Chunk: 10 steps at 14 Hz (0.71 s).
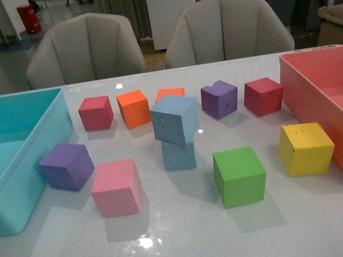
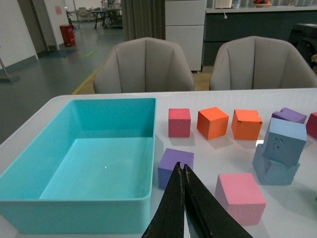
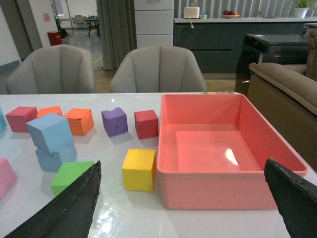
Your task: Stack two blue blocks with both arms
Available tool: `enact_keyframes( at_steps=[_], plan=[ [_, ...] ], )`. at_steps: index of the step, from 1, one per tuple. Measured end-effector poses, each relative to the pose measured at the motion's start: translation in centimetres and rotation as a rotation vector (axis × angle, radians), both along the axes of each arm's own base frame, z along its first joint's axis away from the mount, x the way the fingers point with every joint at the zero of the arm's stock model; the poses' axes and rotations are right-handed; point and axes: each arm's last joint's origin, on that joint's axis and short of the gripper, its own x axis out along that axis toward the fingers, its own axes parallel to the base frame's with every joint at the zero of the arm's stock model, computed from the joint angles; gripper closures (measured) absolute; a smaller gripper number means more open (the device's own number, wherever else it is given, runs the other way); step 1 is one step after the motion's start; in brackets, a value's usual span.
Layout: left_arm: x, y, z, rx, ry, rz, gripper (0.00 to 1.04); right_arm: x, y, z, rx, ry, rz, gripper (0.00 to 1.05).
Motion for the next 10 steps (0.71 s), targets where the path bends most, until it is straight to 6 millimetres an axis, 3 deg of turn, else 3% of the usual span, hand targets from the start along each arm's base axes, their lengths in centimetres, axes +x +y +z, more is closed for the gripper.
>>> enact_keyframes(
  at_steps=[4, 10],
  plan=[
    [-1.6, 1.6, -1.1, -0.002, -0.016, 0.019, 1.03, 0.0, 0.0, 0.0, 0.000, 0.000, 0.000, 0.06],
    [-3.2, 1.4, -0.9, -0.002, -0.017, -0.006, 1.03, 0.0, 0.0, 0.0, 0.000, 0.000, 0.000, 0.06]
  ],
)
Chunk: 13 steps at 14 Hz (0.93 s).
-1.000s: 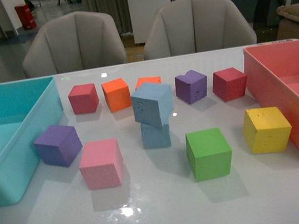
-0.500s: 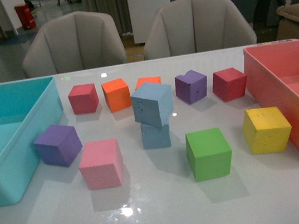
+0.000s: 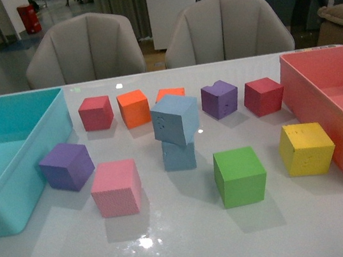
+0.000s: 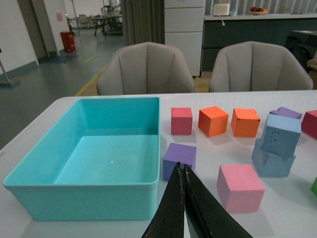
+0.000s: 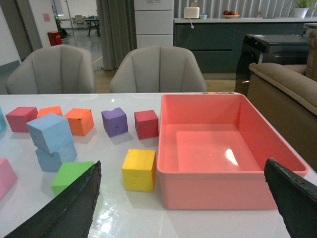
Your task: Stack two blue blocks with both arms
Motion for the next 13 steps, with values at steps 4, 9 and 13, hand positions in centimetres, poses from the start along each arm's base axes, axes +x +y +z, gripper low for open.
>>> enact_keyframes(
  at_steps=[4, 9, 13],
  plan=[
    [-0.8, 0.0, 0.1, 0.000, -0.004, 0.000, 1.03, 0.0, 0.0, 0.0, 0.000, 0.000, 0.000, 0.06],
    [-1.4, 0.0, 0.0, 0.000, -0.005, 0.000, 1.03, 0.0, 0.0, 0.0, 0.000, 0.000, 0.000, 0.06],
    [-2.6, 0.0, -0.2, 0.000, 0.002, 0.002, 1.03, 0.0, 0.0, 0.0, 0.000, -0.001, 0.000, 0.06]
  ],
)
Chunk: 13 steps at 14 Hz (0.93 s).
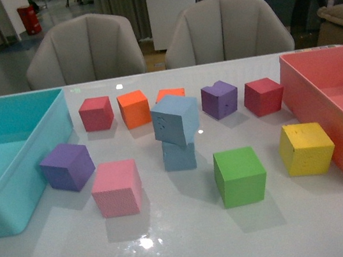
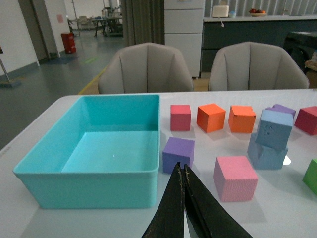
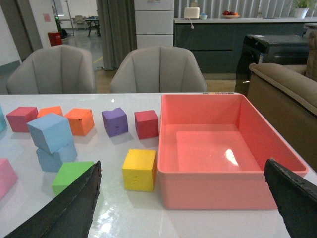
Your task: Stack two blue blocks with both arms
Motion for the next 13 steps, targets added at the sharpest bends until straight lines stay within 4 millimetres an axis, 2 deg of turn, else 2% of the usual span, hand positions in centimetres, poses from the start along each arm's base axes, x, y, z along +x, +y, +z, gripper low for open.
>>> enact_keyframes(
  at_steps=[3, 4, 7, 9, 11, 13],
  plan=[
    [0.02, 0.00, -0.14, 0.000, 0.006, -0.001, 1.03, 0.00, 0.00, -0.01, 0.000, 0.001, 0.000, 0.06],
    [0.02, 0.00, -0.12, 0.000, 0.005, -0.001, 0.96, 0.00, 0.00, -0.01, 0.000, 0.001, 0.000, 0.06],
    [0.02, 0.00, -0.13, 0.000, 0.005, -0.001, 0.57, 0.00, 0.00, -0.01, 0.000, 0.001, 0.000, 0.06],
    [0.02, 0.00, -0.13, 0.000, 0.005, -0.001, 0.29, 0.00, 0.00, -0.01, 0.000, 0.001, 0.000, 0.06],
    [0.02, 0.00, -0.13, 0.000, 0.006, -0.001, 0.05, 0.00, 0.00, -0.01, 0.000, 0.001, 0.000, 0.06],
    [0.02, 0.00, -0.13, 0.000, 0.005, -0.001, 0.07, 0.00, 0.00, -0.01, 0.000, 0.001, 0.000, 0.06]
  ],
)
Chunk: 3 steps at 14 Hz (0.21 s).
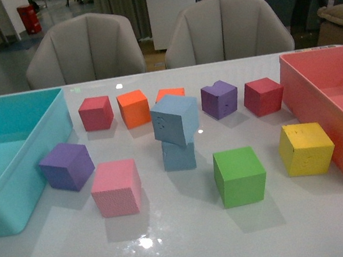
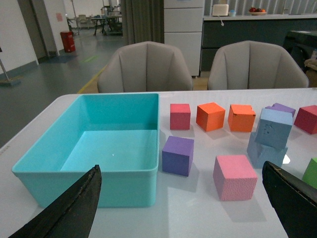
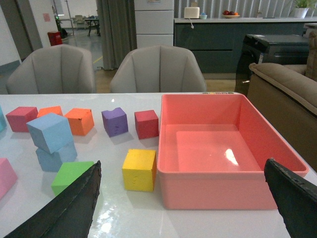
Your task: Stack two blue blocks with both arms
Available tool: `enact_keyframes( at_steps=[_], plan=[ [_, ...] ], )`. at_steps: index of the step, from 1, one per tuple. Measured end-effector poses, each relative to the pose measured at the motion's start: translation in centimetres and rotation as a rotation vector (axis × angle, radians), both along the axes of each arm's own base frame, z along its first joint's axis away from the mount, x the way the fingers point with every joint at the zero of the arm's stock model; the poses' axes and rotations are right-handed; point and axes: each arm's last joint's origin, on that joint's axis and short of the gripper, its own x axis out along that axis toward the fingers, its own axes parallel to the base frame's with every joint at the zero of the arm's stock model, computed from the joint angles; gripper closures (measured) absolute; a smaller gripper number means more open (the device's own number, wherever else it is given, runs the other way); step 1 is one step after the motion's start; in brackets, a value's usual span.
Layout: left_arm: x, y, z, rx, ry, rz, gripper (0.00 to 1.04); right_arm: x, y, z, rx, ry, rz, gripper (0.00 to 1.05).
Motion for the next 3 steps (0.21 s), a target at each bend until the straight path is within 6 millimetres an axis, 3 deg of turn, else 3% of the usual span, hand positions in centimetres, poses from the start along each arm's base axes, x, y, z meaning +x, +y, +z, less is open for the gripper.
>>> enact_keyframes(
  at_steps=[3],
  plan=[
    [0.00, 0.00, 0.00, 0.000, 0.000, 0.000, 0.07, 0.00, 0.00, 0.00, 0.000, 0.000, 0.000, 0.06]
  ],
)
